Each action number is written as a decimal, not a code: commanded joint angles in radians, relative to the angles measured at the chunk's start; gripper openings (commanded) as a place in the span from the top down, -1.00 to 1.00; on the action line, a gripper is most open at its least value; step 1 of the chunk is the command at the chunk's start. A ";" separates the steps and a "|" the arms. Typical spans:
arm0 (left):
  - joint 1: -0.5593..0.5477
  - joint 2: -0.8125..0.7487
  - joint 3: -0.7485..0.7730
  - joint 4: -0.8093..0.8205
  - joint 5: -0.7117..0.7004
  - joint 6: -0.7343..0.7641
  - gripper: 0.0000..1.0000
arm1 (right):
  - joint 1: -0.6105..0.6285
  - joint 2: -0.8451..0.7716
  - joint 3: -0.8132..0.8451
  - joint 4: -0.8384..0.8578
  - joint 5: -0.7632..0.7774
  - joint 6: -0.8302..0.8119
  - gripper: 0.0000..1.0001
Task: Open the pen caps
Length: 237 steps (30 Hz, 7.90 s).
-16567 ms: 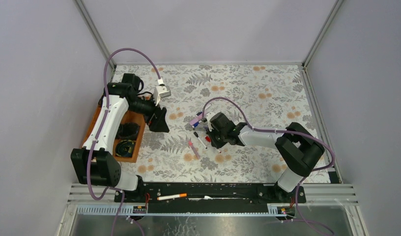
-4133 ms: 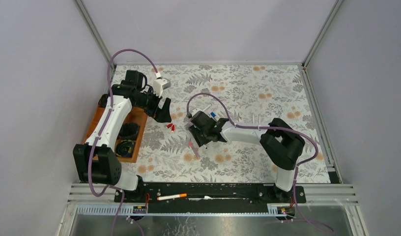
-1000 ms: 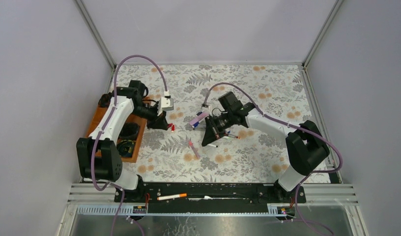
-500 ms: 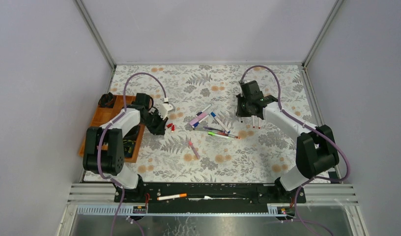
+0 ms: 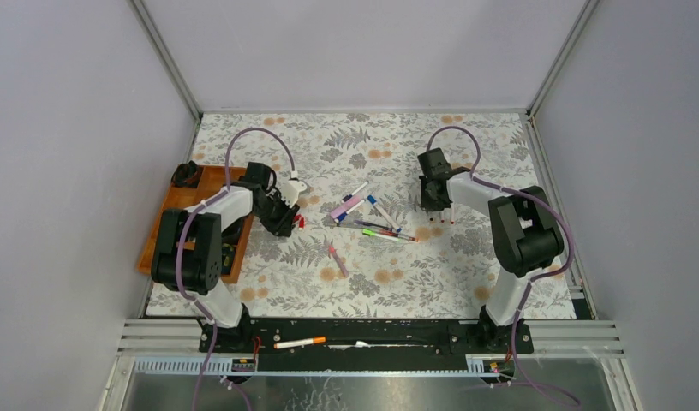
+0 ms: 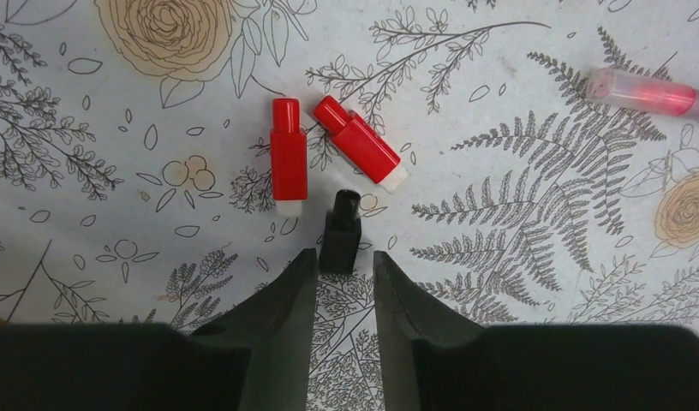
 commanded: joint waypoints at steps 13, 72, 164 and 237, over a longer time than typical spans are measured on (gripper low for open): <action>-0.006 -0.144 0.125 -0.156 0.097 -0.017 -0.58 | -0.003 -0.020 -0.010 0.017 0.089 0.010 0.28; 0.101 -0.198 0.254 -0.711 0.481 0.417 -0.97 | 0.599 -0.142 -0.072 0.170 -0.361 -0.082 1.00; 0.004 -0.225 0.297 -0.590 0.186 0.756 1.00 | 0.315 -0.135 0.060 -0.220 -1.225 -0.205 1.00; 0.002 -0.197 0.469 -0.446 0.220 -0.074 -0.97 | 0.314 -0.238 -0.082 0.073 -0.178 -0.090 0.00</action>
